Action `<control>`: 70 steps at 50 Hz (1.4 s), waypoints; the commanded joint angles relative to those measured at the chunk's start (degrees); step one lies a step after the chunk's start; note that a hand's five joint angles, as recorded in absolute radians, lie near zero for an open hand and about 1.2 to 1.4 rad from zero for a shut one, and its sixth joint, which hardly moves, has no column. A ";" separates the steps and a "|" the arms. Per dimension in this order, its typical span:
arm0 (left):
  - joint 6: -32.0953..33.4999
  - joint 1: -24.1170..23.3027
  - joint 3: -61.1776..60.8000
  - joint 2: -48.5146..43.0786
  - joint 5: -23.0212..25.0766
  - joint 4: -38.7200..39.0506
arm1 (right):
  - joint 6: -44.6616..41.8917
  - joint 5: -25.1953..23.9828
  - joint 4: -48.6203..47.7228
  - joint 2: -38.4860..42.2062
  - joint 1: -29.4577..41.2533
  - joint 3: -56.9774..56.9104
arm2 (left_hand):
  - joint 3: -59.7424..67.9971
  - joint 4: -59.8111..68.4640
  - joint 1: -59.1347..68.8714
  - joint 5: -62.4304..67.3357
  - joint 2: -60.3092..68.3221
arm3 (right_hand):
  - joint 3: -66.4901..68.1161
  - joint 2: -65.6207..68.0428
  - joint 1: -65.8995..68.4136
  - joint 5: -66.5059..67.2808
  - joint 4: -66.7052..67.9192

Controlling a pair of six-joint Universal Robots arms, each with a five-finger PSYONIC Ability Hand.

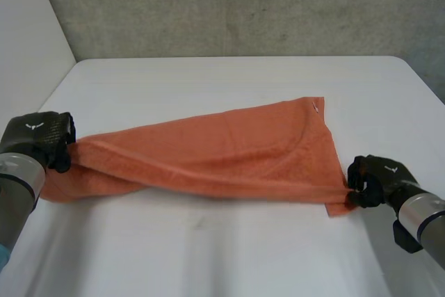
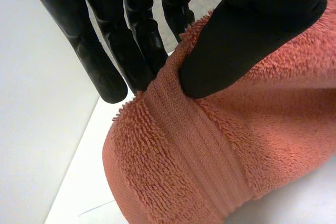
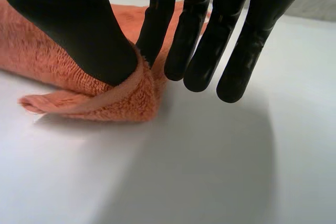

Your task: Fold the laundry

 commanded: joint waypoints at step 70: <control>-2.49 -0.77 23.58 -14.76 -2.93 34.04 | -29.06 9.82 -1.52 2.96 13.71 -46.45 | 10.46 10.29 12.52 11.27 10.21 | 12.58 12.38 23.40 14.68 12.29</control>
